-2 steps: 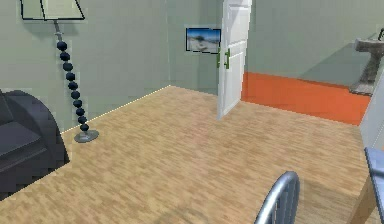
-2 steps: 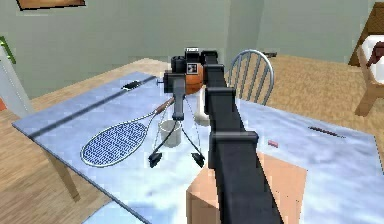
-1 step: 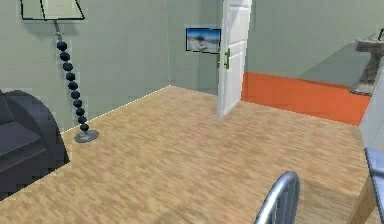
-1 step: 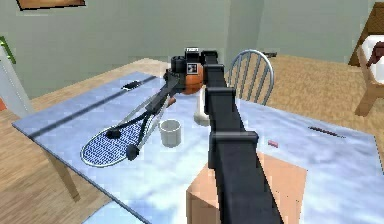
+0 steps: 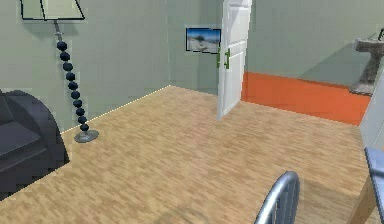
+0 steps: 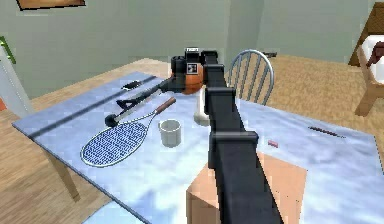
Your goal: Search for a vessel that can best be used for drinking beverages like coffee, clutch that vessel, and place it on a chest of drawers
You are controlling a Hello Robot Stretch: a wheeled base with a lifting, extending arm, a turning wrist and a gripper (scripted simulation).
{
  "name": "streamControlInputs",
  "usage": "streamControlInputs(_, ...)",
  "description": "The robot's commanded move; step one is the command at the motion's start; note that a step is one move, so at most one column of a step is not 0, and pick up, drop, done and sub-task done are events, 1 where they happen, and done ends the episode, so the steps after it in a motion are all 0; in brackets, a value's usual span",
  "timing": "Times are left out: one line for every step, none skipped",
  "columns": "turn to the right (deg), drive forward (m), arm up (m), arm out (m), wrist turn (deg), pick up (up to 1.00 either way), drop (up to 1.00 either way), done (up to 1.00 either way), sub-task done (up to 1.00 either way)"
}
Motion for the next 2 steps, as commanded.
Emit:
streamControlInputs(0.0,0.0,0.0,0.0,45.0,0.0,0.0,0.0,0.0)
streamControlInputs(0.0,0.0,0.0,0.0,27.0,0.0,0.0,0.0,0.0)
